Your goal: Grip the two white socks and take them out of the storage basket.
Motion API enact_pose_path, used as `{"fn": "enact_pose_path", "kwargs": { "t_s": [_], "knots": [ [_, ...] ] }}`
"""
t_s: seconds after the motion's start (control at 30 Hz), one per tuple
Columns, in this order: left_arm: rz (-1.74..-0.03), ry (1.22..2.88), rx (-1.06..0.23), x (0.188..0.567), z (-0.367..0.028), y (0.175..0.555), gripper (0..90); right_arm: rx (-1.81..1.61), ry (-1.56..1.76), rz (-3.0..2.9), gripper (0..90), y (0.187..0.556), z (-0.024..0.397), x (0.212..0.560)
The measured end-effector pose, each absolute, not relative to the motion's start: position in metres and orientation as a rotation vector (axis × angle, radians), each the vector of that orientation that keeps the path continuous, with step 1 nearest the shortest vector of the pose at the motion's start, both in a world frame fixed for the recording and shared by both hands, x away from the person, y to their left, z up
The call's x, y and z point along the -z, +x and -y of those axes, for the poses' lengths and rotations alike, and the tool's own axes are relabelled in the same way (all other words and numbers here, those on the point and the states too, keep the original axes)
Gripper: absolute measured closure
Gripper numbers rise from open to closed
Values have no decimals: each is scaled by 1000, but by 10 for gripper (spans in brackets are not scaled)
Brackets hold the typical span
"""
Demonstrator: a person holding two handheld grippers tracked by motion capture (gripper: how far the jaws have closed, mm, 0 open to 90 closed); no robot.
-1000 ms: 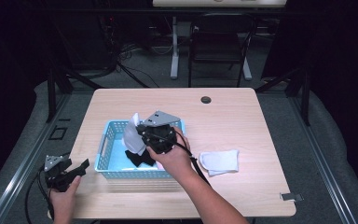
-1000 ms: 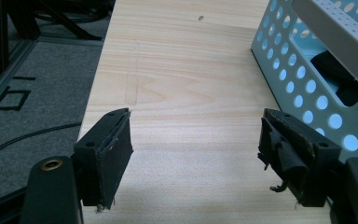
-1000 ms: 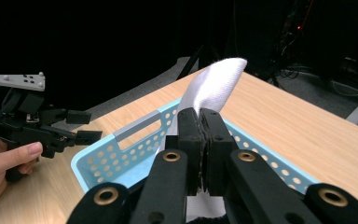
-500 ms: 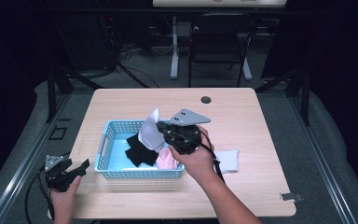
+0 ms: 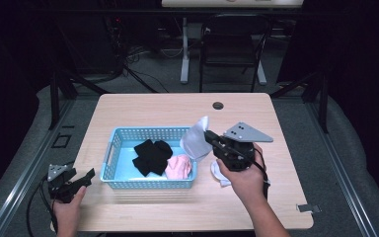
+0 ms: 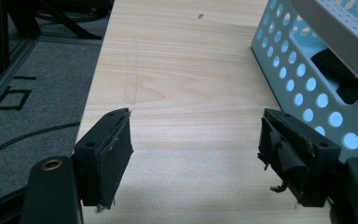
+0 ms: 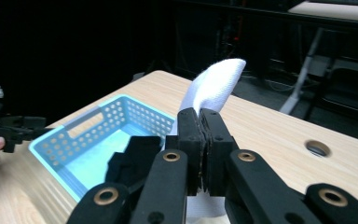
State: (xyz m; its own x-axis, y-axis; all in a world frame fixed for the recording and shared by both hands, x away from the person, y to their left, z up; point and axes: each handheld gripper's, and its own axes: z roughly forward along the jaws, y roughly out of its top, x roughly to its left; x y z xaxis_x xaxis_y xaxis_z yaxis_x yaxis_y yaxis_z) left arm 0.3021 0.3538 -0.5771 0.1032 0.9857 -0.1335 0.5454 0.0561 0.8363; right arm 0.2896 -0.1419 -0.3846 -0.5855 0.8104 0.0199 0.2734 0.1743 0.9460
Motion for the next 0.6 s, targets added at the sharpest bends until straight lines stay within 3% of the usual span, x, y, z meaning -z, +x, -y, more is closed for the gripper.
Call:
{"fn": "enact_pose_path", "kwargs": {
  "t_s": [0.6],
  "knots": [
    [-1545,1593,-704,577,-354,302,255,-1264,1143,-1968,883,280,169,437]
  ]
}}
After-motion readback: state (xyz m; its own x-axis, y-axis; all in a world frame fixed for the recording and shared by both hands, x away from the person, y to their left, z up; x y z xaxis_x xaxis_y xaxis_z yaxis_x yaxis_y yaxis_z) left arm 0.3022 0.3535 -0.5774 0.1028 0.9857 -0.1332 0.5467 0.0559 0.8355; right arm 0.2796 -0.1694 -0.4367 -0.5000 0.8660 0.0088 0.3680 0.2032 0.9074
